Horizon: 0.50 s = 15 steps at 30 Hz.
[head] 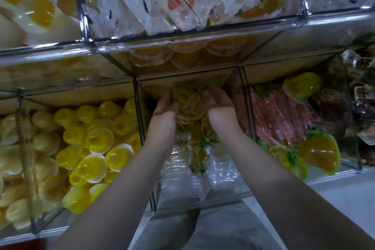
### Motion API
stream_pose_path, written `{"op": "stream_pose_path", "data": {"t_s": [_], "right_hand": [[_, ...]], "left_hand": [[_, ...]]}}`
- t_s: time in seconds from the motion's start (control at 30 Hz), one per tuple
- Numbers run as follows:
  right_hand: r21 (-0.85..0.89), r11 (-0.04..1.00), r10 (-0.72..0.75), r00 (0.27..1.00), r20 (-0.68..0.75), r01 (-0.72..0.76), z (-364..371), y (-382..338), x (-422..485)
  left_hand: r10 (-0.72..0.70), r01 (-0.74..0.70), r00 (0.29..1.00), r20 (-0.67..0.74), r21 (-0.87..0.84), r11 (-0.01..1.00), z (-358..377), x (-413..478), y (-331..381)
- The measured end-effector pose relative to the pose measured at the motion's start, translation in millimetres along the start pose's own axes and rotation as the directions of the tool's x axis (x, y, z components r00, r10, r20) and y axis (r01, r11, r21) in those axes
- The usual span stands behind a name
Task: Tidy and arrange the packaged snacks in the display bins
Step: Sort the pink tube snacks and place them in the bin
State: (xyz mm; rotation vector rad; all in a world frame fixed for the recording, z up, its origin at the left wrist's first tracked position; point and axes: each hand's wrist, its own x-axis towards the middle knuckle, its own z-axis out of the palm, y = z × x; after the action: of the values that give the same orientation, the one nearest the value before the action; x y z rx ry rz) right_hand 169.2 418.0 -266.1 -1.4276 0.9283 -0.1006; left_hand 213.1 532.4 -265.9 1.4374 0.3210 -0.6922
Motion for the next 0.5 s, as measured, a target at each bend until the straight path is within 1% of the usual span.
{"op": "stream_pose_path", "data": {"t_s": [0.07, 0.13, 0.2, 0.33, 0.43, 0.5], "right_hand": [[0.061, 0.997, -0.034, 0.999, -0.019, 0.035, -7.5, -10.3, -8.9], [0.063, 0.994, -0.083, 0.996, -0.025, 0.084, -14.2, -21.2, -18.4], [0.052, 0.989, -0.134, 0.991, -0.027, 0.135, -23.3, -27.1, -25.0], [0.071, 0.981, -0.176, 0.983, -0.051, 0.18, -48.5, -27.2, -35.2], [0.047, 0.97, -0.238, 0.97, -0.05, 0.241, -66.7, -28.6, -43.9], [0.068, 0.967, -0.243, 0.969, -0.052, 0.246, -81.1, -26.9, -47.6]], "left_hand": [[0.074, -0.075, 0.996, 0.059, 0.007, 0.997, 5.1, -11.1, 7.9], [0.102, -0.102, 0.989, 0.109, -0.005, 0.995, 14.4, -22.5, 14.1], [0.105, -0.103, 0.983, 0.148, -0.022, 0.994, 25.7, -32.9, 18.4], [0.088, -0.085, 0.982, 0.169, -0.026, 0.996, 49.7, -47.8, 19.6], [0.109, -0.103, 0.973, 0.201, -0.038, 0.994, 69.8, -61.5, 16.6], [0.121, -0.115, 0.963, 0.24, -0.039, 0.993, 83.0, -71.6, 13.1]]}}
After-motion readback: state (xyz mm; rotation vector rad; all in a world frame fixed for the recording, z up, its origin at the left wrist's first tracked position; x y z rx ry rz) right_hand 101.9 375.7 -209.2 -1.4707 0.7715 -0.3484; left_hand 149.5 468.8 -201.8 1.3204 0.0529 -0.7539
